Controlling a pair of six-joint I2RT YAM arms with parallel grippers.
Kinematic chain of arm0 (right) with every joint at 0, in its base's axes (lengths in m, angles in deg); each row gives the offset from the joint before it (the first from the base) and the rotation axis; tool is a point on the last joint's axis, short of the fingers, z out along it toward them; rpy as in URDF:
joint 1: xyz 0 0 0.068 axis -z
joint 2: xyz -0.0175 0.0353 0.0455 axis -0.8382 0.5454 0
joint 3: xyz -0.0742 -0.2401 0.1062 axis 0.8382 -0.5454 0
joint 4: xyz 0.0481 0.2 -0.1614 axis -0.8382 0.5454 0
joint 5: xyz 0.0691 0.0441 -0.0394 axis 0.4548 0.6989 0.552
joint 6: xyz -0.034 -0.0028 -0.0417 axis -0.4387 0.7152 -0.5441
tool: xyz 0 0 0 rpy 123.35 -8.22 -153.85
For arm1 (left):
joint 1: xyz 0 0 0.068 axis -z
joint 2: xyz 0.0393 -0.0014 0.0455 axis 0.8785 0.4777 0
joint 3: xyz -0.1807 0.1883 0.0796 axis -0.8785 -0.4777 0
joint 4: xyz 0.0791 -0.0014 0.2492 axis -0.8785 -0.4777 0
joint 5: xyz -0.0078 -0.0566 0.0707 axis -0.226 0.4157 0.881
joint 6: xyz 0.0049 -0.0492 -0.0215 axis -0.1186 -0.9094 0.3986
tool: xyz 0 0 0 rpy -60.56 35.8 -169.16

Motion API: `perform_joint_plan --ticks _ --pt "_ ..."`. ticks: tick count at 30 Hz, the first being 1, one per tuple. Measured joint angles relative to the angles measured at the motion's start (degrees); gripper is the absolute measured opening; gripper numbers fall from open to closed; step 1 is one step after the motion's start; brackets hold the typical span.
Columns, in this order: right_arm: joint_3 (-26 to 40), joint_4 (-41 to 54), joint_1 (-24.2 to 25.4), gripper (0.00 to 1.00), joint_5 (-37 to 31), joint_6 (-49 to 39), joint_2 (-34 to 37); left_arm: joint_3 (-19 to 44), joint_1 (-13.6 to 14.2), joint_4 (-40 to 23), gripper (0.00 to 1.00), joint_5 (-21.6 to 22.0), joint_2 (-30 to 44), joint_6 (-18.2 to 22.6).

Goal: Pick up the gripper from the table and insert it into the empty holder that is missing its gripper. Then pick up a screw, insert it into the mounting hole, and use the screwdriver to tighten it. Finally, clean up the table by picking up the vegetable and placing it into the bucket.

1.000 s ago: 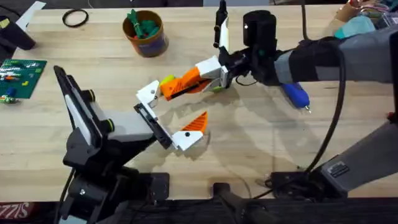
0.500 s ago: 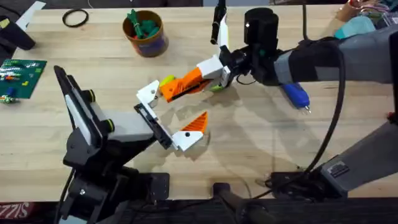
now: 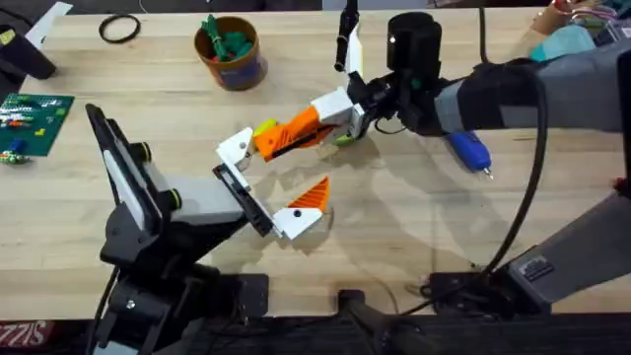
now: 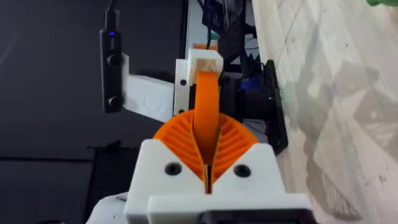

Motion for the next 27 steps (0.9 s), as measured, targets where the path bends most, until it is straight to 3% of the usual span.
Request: perform_joint_plan --ticks 18,27 --pt "-0.02 -0.28 -1.48 0.015 -1.93 0.02 0.00 0.00 -0.68 -0.13 0.988 -0.43 0.00 -0.02" --pt "-0.39 -8.45 -1.69 0.015 -2.12 4.07 0.00 0.00 -0.75 0.12 0.988 -2.62 0.00 0.59"
